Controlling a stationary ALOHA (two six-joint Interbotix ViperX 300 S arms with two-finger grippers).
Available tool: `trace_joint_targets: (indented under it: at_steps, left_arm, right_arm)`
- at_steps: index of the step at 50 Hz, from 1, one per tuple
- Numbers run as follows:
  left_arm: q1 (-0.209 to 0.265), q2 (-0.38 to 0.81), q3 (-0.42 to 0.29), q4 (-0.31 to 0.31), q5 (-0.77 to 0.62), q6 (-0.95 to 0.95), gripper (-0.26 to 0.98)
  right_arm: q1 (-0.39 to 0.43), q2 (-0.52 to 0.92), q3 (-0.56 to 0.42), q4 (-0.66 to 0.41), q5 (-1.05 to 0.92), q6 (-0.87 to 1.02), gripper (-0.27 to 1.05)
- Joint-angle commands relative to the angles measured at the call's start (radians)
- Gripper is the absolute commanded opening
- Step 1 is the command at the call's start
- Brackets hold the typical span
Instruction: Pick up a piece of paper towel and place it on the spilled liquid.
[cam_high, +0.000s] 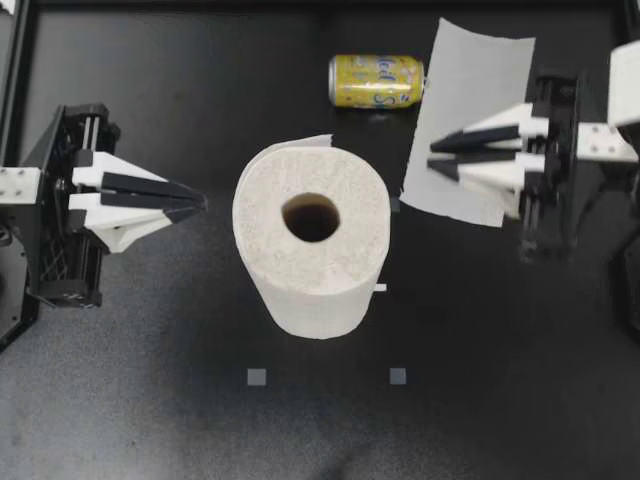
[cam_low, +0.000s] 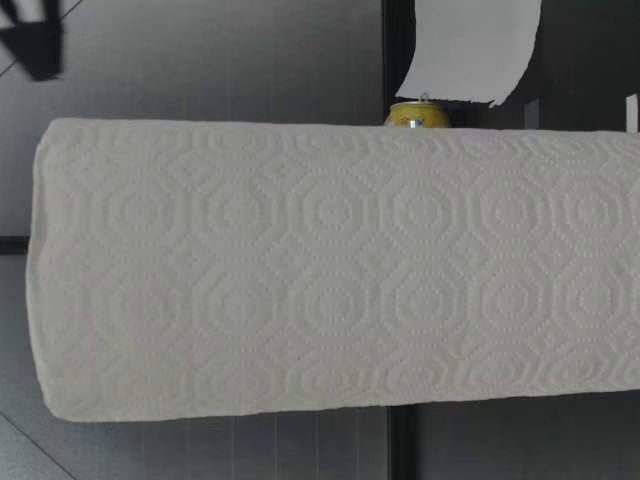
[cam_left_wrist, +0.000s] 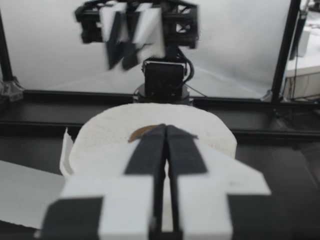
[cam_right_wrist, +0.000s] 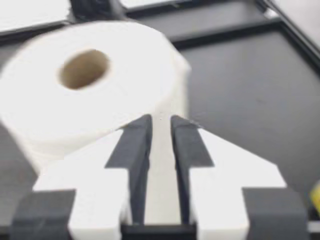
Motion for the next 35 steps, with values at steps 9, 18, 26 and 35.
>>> trace_joint_targets:
  at_steps: [9,18,26,35]
  left_arm:
    - [-0.002,-0.008,-0.049,0.002,0.026,0.003,0.08]
    - [-0.002,-0.009,-0.057,0.002,0.032,0.006,0.08]
    - [-0.002,-0.011,-0.057,0.002,0.038,0.006,0.08]
    - [-0.002,-0.011,-0.058,0.002,0.035,0.008,0.08]
  right_arm:
    - [0.118,-0.011,-0.044,-0.003,0.080,0.003,0.23]
    - [0.133,-0.023,-0.041,-0.005,0.087,0.003,0.23]
    - [0.133,-0.034,-0.044,-0.008,0.089,0.003,0.18]
    - [0.133,-0.037,-0.044,-0.014,0.091,0.003,0.09]
